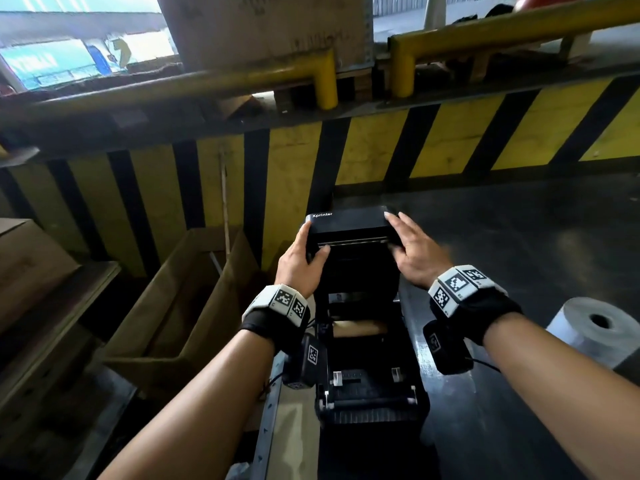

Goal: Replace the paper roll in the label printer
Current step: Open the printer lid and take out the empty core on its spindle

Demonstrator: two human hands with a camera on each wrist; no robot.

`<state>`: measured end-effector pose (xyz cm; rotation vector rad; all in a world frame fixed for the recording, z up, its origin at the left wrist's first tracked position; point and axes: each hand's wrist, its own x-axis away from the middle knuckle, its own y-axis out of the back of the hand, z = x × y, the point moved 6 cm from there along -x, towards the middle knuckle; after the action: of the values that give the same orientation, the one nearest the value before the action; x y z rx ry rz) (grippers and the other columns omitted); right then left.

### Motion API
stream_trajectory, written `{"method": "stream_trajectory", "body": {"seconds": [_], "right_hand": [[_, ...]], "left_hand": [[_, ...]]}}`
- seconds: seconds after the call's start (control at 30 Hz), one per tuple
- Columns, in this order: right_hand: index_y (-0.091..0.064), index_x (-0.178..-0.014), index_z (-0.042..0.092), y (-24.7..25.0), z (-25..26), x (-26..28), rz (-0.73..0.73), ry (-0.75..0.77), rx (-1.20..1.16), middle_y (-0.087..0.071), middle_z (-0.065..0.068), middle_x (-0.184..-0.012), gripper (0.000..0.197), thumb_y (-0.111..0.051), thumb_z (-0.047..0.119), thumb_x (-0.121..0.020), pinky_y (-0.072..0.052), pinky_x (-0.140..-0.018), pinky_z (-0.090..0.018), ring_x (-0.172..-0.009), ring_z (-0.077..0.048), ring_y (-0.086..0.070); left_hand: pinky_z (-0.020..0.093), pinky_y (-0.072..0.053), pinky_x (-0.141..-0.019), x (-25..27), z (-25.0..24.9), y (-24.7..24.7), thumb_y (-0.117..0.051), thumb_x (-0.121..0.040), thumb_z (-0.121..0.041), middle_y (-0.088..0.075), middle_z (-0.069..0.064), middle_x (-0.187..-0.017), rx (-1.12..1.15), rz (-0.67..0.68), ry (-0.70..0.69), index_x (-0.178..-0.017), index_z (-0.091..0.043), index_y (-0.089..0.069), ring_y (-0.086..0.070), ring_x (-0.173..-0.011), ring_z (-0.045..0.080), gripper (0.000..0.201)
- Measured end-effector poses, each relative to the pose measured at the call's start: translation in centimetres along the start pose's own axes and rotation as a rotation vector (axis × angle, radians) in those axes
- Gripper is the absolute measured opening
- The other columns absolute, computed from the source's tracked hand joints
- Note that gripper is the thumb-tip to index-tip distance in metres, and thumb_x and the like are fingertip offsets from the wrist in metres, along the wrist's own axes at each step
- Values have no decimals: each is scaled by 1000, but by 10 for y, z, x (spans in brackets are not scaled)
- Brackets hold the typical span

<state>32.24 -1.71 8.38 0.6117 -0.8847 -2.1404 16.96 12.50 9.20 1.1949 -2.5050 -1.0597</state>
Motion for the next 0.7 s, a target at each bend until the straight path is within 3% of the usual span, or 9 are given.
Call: {"method": "stream_trajectory", "body": {"seconds": [0.1,0.17,0.27,0.37,0.43,0.53,0.63,0.7], "right_hand": [[-11,-146,16,1,-11,12,-37,-67,-40,-17,-7,-156,71,-53,18,-89,-16,-114,-28,-143,-20,-18],[-21,-143,8,-1,-17,27,-68,-95,-48,-28,-12,-152,68,-57,17,-86,-19,-112,-27,-140,-24,-26],[-37,-135,2,-25,-30,55,58,-155,7,-45,-19,-140,55,-57,18,-87,-30,-105,-29,-130,-31,-41],[-40,-133,4,-54,-40,80,215,-167,66,-49,-17,-137,49,-53,22,-89,-34,-101,-30,-126,-31,-46],[-40,-134,8,-72,-44,89,280,-153,111,-46,-13,-140,50,-52,23,-88,-36,-102,-32,-125,-31,-47],[-29,-140,16,-95,-49,94,364,-145,203,-33,-10,-149,61,-51,32,-86,-40,-104,-44,-124,-34,-46],[-24,-141,19,-104,-49,93,354,-162,229,-28,-10,-148,64,-52,31,-84,-40,-102,-51,-124,-37,-44],[-25,-140,18,-104,-46,93,324,-165,191,-29,-10,-147,63,-51,27,-83,-40,-103,-51,-126,-35,-43]], "left_hand": [[30,-31,-109,8,17,-4,-54,-89,-40,-42,10,-147,54,20,98,-149,-24,-9,-43,-133,25,76],[34,-31,-113,17,38,-11,-53,-88,-45,-36,13,-151,85,42,183,-149,-20,-8,-40,-136,26,80],[35,-33,-113,41,63,-30,-50,-89,-48,-42,13,-147,3,146,218,-144,-14,-29,-42,-135,25,69],[31,-29,-114,61,75,-49,-47,-90,-49,-41,9,-149,-83,275,168,-138,-14,-44,-39,-137,21,59],[28,-25,-113,70,80,-60,-45,-91,-48,-32,8,-154,-145,349,153,-138,-14,-44,-33,-140,22,58],[21,-24,-110,81,83,-68,-46,-93,-38,-27,5,-155,-176,391,148,-139,-14,-41,-33,-140,21,52],[33,-30,-114,84,84,-74,-48,-92,-35,-28,6,-153,-214,377,120,-140,-18,-38,-34,-139,27,52],[40,-38,-109,83,84,-75,-49,-90,-34,-34,8,-149,-222,366,101,-138,-19,-40,-40,-134,29,51]]}}
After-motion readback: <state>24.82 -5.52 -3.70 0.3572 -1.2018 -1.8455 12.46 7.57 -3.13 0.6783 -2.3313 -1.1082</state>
